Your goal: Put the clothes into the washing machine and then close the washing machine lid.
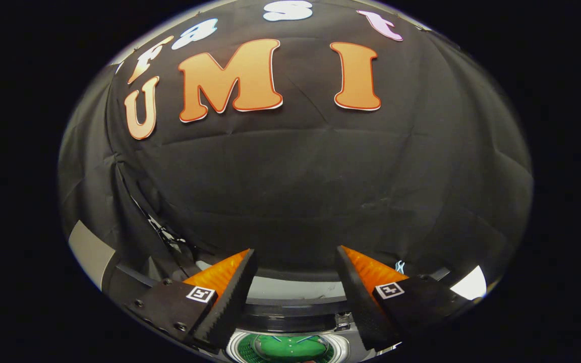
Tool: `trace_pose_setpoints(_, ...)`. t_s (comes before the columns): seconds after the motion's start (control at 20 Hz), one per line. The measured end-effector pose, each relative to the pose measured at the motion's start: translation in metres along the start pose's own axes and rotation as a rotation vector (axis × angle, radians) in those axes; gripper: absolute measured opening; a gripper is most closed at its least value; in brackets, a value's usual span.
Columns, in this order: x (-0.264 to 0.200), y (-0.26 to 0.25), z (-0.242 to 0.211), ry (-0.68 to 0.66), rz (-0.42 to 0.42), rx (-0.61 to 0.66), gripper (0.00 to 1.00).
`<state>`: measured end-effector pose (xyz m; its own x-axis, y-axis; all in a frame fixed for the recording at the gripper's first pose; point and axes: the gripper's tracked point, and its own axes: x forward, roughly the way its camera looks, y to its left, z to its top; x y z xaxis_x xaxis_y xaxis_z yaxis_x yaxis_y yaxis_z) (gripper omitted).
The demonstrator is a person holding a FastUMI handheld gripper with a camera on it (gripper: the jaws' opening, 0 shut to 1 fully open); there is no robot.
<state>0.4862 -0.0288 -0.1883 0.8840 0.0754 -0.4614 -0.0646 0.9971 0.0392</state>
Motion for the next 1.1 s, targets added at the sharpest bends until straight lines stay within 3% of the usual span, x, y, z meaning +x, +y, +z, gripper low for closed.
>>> trace_pose_setpoints(1.1,-0.094,0.000,-0.066,-0.036,-0.038,0.005,0.99)
